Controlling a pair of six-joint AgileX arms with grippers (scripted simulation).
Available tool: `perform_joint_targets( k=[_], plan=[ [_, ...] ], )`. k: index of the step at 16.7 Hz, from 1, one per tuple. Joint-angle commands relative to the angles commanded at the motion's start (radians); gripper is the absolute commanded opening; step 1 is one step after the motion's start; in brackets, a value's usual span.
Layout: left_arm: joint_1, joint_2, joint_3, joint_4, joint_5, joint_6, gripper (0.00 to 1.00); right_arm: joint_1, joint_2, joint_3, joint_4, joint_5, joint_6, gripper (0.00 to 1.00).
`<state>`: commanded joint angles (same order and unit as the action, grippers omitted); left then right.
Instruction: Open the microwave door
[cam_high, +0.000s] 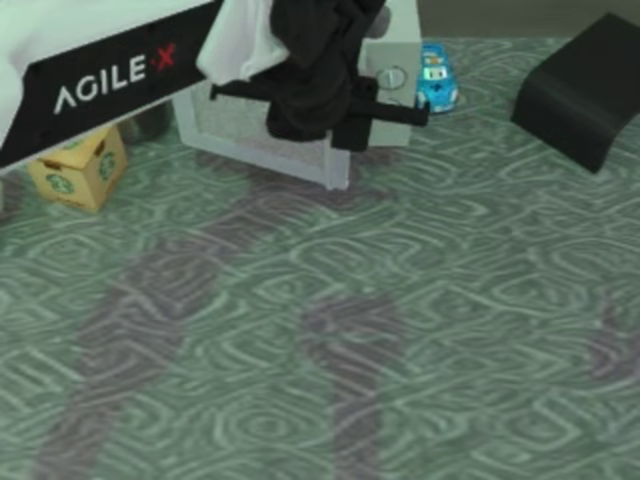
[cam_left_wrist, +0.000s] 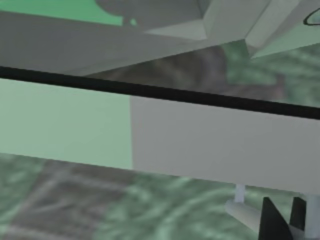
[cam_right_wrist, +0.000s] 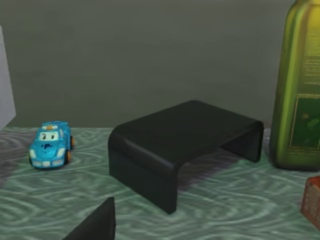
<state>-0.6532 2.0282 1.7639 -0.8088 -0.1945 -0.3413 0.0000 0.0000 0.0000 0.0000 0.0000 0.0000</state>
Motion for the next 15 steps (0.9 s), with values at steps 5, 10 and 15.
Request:
perform_joint_targets(
  k=[5, 10, 15],
  plan=[
    [-0.007, 0.001, -0.006, 0.002, 0.008, -0.001, 0.00, 0.000, 0.000, 0.000, 0.000, 0.000, 0.000, 1.00],
    [0.013, -0.067, -0.096, 0.044, 0.045, 0.081, 0.00, 0.000, 0.000, 0.000, 0.000, 0.000, 0.000, 1.00],
    [0.017, -0.080, -0.116, 0.052, 0.053, 0.098, 0.00, 0.000, 0.000, 0.000, 0.000, 0.000, 0.000, 1.00]
  ],
)
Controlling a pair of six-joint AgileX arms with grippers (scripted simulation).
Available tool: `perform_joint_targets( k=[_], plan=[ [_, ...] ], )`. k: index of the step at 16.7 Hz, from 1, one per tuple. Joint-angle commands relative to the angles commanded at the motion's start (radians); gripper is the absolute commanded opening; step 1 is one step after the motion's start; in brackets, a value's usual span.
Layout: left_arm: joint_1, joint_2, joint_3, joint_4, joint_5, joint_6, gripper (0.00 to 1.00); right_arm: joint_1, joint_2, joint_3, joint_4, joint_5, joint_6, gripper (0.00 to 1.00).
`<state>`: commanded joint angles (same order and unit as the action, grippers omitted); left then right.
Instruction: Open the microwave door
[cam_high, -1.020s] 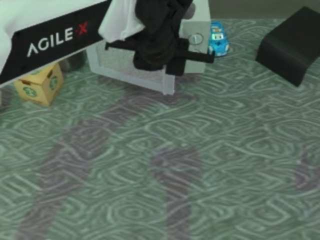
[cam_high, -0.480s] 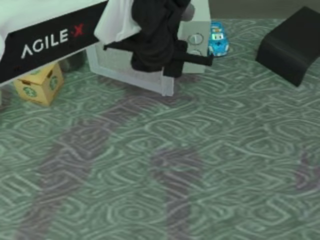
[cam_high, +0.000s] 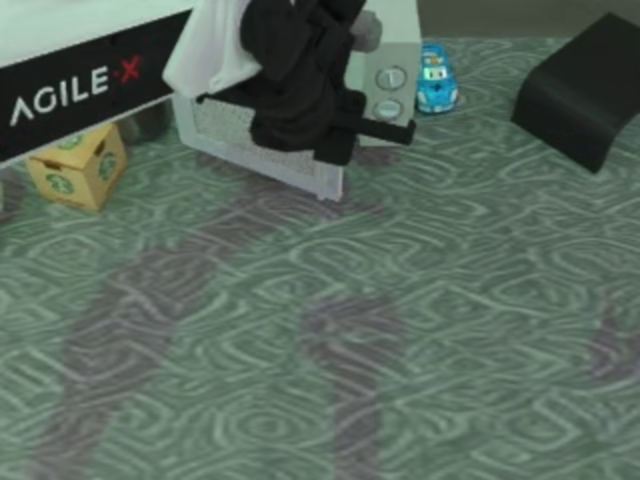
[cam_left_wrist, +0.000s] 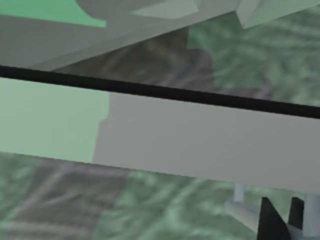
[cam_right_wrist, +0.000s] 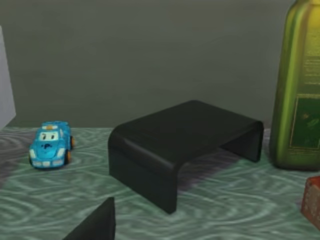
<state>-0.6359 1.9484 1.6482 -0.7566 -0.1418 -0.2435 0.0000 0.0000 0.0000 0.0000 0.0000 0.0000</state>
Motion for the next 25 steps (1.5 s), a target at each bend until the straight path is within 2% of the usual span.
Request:
perform_joint_targets(
  k=[21, 25],
  plan=[
    [0.000, 0.000, 0.000, 0.000, 0.000, 0.000, 0.00, 0.000, 0.000, 0.000, 0.000, 0.000, 0.000, 1.00],
    [0.002, -0.020, -0.032, 0.012, 0.022, 0.028, 0.00, 0.000, 0.000, 0.000, 0.000, 0.000, 0.000, 1.00]
  ],
)
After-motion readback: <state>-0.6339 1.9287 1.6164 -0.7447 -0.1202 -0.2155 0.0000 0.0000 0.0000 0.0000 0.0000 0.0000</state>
